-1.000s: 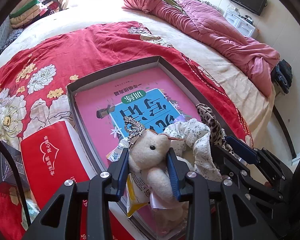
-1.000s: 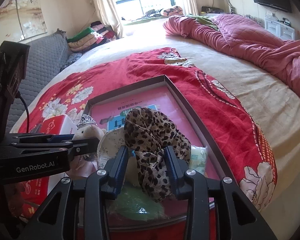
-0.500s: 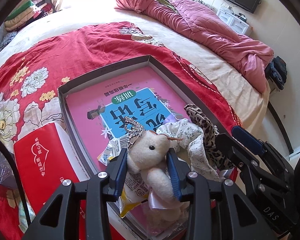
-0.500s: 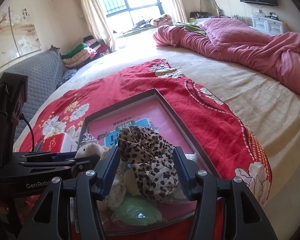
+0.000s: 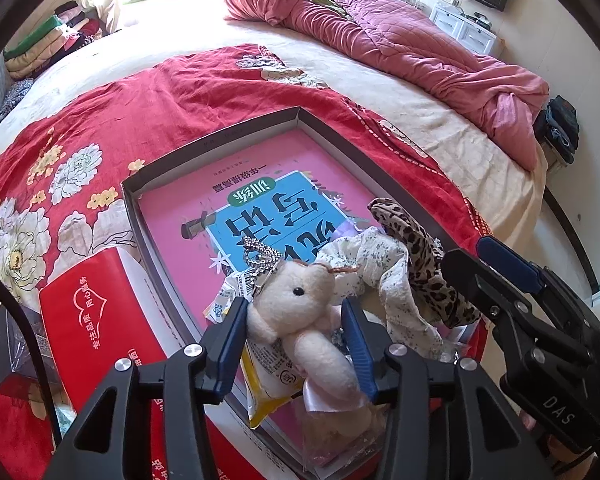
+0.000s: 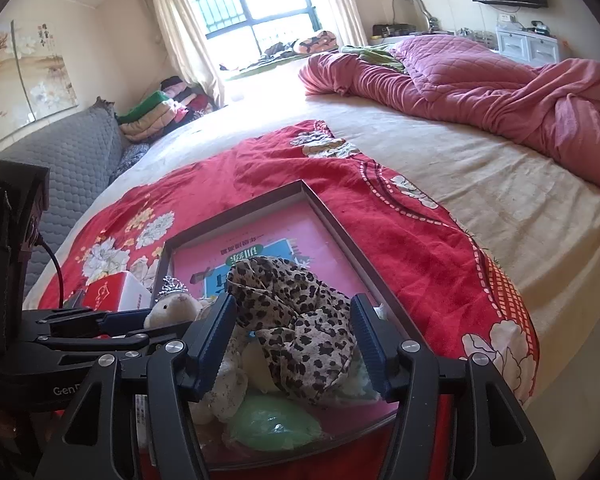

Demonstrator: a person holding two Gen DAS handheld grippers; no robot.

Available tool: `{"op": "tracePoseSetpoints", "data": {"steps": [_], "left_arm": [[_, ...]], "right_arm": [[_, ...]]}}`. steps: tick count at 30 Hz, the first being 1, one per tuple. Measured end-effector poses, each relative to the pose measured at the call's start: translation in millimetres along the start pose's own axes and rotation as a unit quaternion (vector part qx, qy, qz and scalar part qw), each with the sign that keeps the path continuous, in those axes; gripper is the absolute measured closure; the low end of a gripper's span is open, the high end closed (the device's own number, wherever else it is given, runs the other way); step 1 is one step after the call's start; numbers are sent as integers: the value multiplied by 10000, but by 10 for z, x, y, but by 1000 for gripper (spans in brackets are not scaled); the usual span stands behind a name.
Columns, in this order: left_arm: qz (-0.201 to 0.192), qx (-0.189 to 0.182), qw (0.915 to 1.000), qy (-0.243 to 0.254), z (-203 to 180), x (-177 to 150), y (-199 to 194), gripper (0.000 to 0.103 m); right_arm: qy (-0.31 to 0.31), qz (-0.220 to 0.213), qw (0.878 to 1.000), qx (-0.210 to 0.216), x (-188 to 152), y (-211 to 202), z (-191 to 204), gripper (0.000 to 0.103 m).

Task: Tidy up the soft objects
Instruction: 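Lower the bunny and scrunchie into the tray and open both tools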

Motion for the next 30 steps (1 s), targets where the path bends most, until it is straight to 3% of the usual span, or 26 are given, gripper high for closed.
{"op": "tracePoseSetpoints", "data": {"steps": [10,23,30], "left_arm": [[-58,75,10000,-4,8,-52,-85,51],[-196,181,9996,47,-20,-89,-241,34],[-227,214,9995,42,-20,-122,-326,31]], "right_arm": [[27,-17,9999,-111,7,1,-15,35],[67,-67,9996,-269,21,-29,-39,33],[104,-135,9990,-421,34,-75,-45,28]]}}
Point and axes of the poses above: each gripper's, at about its wrist camera, not at the fingertips, and y roughly the way its jaws point, z to its left, x to its top, the point moved 4 cm from there along y, roughly the way its jaws point, and after that the axes turned 15 degrees about z, right-handed, at the moved point
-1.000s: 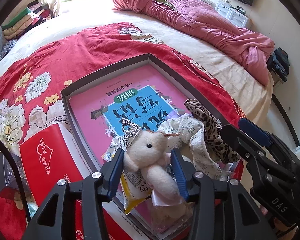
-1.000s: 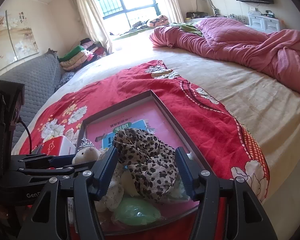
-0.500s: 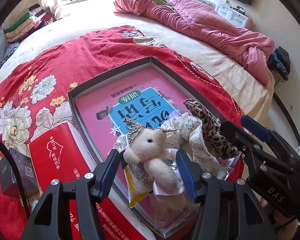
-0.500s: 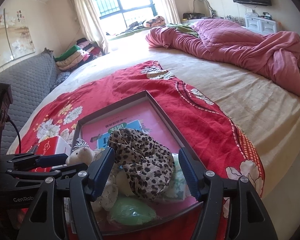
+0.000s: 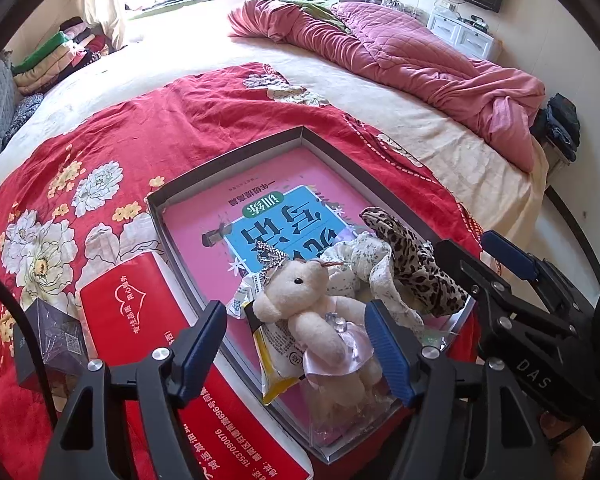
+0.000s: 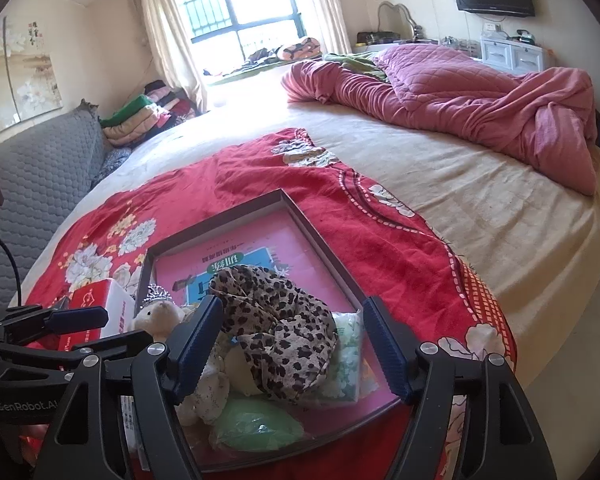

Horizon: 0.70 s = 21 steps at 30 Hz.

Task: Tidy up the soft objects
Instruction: 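Lower the bunny and scrunchie into the tray and open both tools, then move both open tools back toward the remaining items beside the tray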

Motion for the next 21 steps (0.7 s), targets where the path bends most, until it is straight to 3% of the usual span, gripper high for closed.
{"op": "tracePoseSetpoints", "data": {"steps": [14,21], "left_arm": [[-167,74,9998,-45,59,-102,-283,18],[-250,78,9996,-126,170,-235,-449,18]], "right_arm": [[-27,-214,9997,-152,54,-192,76,26],[-241,-393,9988,-157,99,-377,247,26]]}}
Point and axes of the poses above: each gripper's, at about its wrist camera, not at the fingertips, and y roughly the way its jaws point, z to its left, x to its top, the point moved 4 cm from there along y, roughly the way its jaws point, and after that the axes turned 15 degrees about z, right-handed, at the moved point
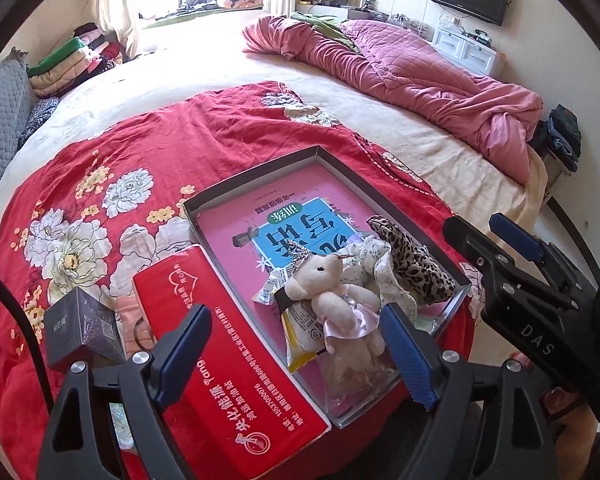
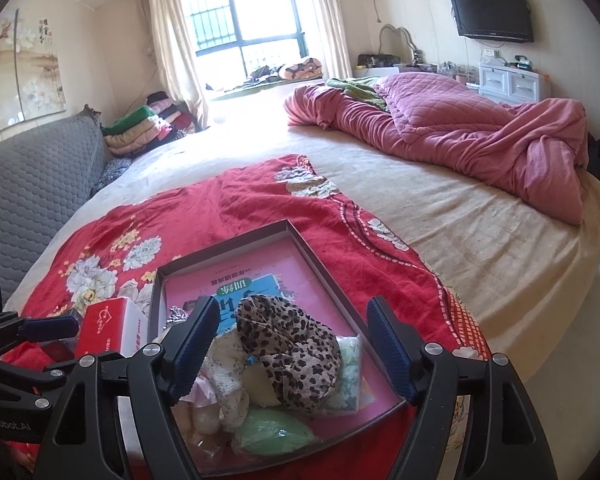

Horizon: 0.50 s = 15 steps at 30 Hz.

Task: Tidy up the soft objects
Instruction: 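Move both open tools back toward the remaining items beside the tray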

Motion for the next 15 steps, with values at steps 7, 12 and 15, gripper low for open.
{"op": "tracePoseSetpoints", "data": {"steps": [7,12,15], "left_arm": [[-128,107,9996,-216,317,-176,-237,18],[-154,161,9989,-411,635,-316,-373,18],[-120,213,9983,-524,831,-409,-402,18]], "right_arm": [[-640,-147,9978,-87,45,-176,388,26],[-1114,-200,9936,-56,39,-277,721,26],[-1298,-241,9912,62,30,-336,917,26]]}}
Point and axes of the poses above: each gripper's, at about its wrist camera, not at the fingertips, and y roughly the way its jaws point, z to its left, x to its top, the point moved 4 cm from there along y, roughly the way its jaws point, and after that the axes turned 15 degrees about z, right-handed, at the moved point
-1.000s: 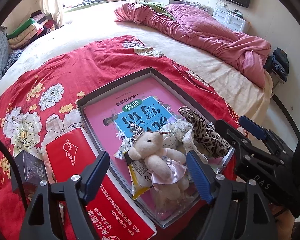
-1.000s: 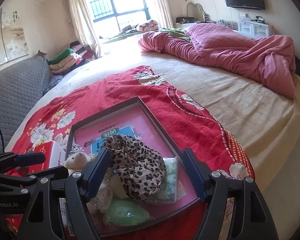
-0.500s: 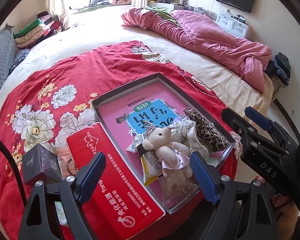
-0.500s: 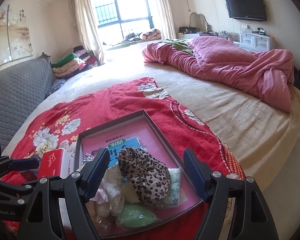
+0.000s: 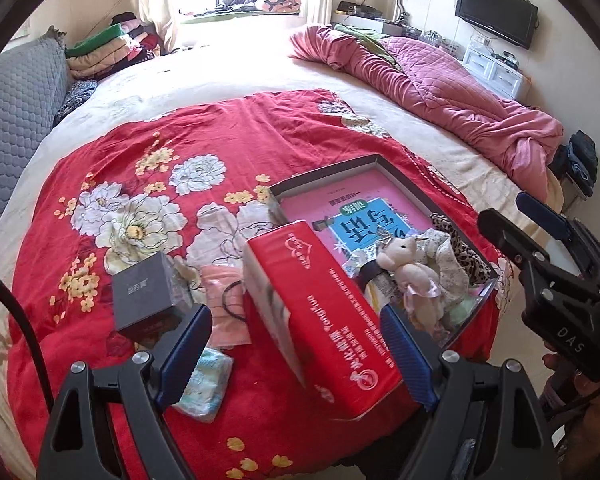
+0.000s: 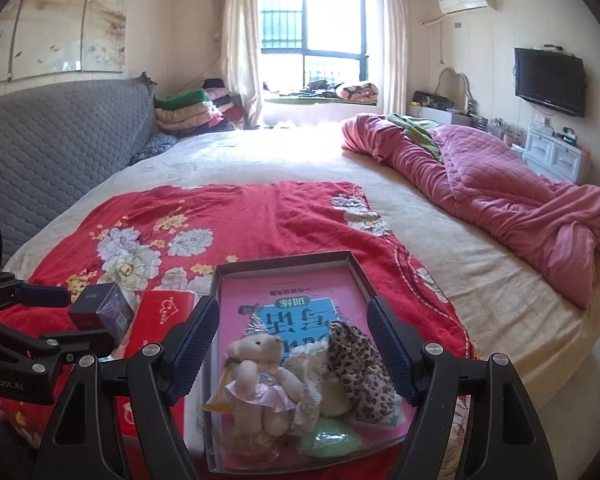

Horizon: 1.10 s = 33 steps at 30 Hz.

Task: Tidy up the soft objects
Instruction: 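Move both open tools back toward the remaining items beside the tray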

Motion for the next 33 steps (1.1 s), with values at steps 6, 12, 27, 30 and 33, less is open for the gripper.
{"op": "tracePoseSetpoints", "data": {"steps": [6,12,27,30,33], "left_arm": [[143,95,9996,-245,383,-204,28,18],[355,151,9983,-441,694,-402,159,18],[870,-139,9940,-644,988,-662,888,18],[944,-184,9932,-654,1004,-665,997,18],[964,-282,9925,-692,1027,-660,1078,18]], "right_arm": [[-314,-7,9990,315,64,-67,384,26],[-829,24,9957,417,50,-83,792,26],[-2025,653,9749,660,-160,267,1500,25],[-2320,782,9671,689,-139,376,1565,25],[-2775,1010,9524,762,-61,519,1666,25]]}}
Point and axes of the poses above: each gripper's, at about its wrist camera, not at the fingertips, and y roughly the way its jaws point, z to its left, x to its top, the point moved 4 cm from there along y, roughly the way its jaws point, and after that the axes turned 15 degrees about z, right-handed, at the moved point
